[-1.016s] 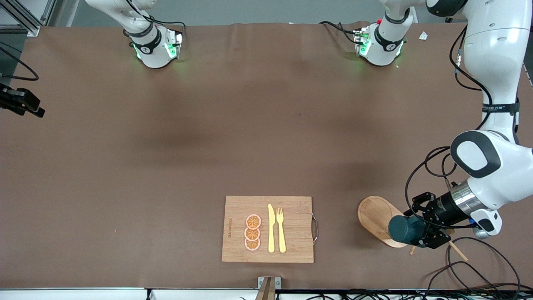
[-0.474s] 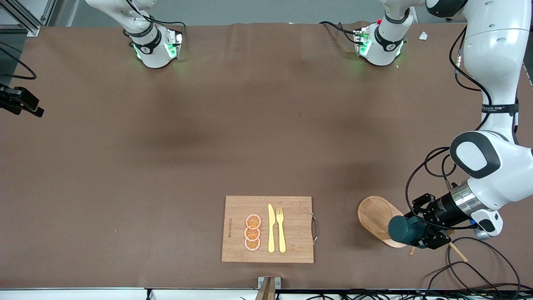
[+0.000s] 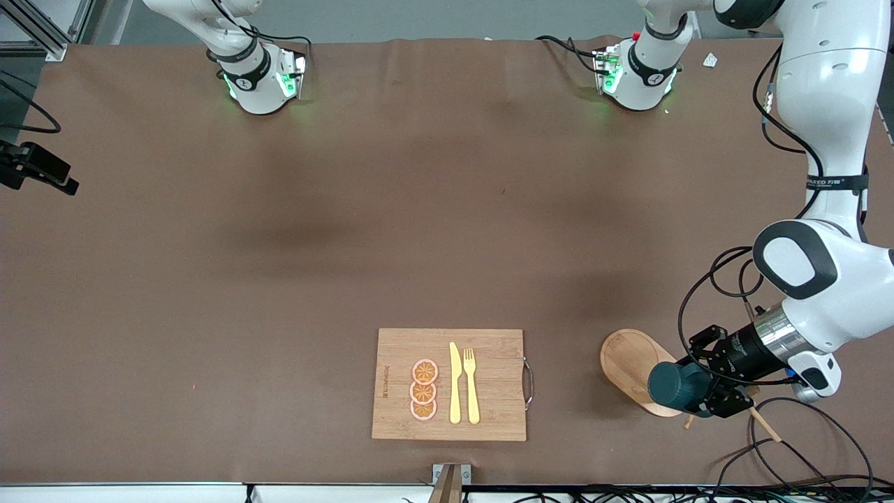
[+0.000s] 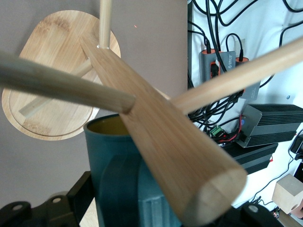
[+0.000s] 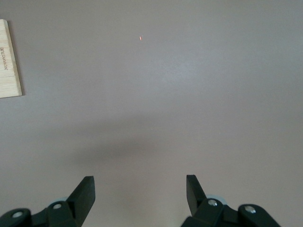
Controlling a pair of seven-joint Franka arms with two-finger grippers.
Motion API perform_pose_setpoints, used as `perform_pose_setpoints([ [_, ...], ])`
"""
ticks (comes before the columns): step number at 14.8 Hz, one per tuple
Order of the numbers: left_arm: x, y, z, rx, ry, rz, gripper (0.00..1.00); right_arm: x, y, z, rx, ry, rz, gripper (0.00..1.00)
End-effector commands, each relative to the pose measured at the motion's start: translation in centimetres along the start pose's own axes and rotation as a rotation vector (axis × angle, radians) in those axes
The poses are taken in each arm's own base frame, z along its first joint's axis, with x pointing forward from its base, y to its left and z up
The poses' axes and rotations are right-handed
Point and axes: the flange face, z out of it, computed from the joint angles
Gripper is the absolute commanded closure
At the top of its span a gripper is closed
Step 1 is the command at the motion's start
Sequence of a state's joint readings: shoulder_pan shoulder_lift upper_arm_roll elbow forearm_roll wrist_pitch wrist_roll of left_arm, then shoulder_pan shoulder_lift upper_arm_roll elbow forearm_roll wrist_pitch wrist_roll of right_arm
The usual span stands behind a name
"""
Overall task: Transfer cup from left to right arm and place
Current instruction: 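Lift the teal mug off the stand peg with the left gripper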
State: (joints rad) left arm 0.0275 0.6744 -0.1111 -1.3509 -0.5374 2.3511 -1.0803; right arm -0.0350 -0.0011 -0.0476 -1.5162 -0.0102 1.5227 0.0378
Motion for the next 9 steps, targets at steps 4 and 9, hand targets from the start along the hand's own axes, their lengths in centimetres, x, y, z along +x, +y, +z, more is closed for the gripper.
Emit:
perform_pose_setpoints([
  [4, -3.0, 2.0, -3.5, -0.053, -0.021, -0.016, 0.31, 0.1, -0.1, -0.3, 0.013, 0.004, 0.008, 0.11],
  [9, -8.6, 2.7, -5.3, 0.004, -0.034, 0.035, 0.31, 0.0, 0.1, -0.2, 0.012, 0.0, -0.001, 0.39],
])
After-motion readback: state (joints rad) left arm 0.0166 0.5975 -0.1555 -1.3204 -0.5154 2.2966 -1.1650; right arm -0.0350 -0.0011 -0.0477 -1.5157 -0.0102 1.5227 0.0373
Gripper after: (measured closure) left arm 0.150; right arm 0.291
